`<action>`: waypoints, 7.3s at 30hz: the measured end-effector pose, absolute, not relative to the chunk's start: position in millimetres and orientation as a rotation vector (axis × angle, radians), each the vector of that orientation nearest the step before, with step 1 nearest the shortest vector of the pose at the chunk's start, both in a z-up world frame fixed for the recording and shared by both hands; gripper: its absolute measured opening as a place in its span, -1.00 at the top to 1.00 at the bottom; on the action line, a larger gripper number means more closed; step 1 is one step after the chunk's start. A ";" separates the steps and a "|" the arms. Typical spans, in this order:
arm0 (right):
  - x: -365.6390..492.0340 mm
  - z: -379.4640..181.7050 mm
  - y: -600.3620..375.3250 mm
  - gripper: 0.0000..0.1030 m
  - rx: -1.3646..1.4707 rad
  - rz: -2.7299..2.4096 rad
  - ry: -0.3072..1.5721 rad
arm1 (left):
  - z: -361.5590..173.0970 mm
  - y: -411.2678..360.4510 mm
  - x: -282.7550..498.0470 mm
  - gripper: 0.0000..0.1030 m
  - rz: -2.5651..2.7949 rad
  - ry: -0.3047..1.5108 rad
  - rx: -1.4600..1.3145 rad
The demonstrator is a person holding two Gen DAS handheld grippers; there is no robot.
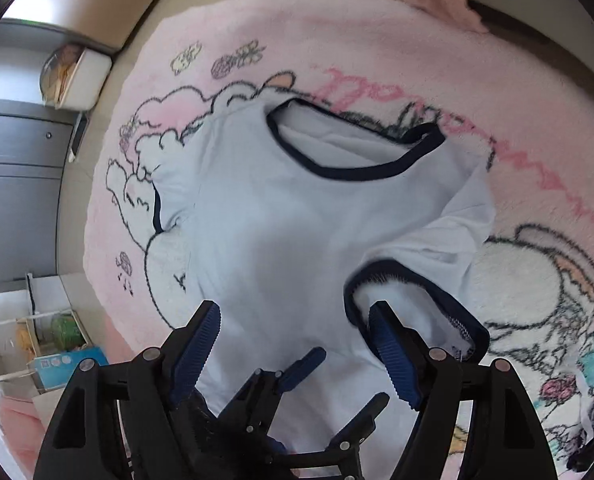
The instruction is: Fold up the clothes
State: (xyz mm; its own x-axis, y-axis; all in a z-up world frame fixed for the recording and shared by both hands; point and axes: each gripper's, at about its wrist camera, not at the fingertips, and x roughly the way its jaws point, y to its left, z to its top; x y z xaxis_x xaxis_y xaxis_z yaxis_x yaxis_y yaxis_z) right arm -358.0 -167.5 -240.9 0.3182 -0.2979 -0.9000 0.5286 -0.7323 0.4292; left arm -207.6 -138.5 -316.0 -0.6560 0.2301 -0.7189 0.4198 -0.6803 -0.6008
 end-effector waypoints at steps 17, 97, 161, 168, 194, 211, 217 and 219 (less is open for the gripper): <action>-341.1 -186.6 -162.5 -0.49 1.750 -1.438 0.035 | -292.6 -161.7 -197.7 -0.49 -2.527 1.091 1.206; -259.9 -312.4 -29.4 0.02 1.013 -2.058 0.782 | -322.4 -113.9 -444.5 0.54 -2.575 0.029 2.110; -260.4 -328.2 -8.4 -0.27 1.187 -1.810 0.605 | -280.4 -198.5 -444.6 0.79 -2.581 0.132 1.839; -261.2 -328.8 -9.4 -0.33 1.197 -1.803 0.583 | -280.5 -156.6 -414.2 0.79 -2.651 0.162 1.953; -422.6 -246.6 -39.0 -0.42 1.376 -1.851 -0.032 | -299.3 -219.9 -293.5 0.79 -2.710 0.493 1.852; -474.9 -305.7 -86.9 -0.40 1.523 -1.779 -0.186 | -308.3 -190.0 -271.6 0.79 -2.842 0.124 1.776; -478.6 -319.0 -92.9 -0.40 1.622 -1.762 -0.175 | -299.4 -184.6 -265.6 0.73 -2.906 -0.046 1.678; -480.1 -325.9 -91.8 -0.40 1.655 -1.737 -0.196 | -302.4 -187.1 -270.2 0.31 -2.922 -0.005 1.720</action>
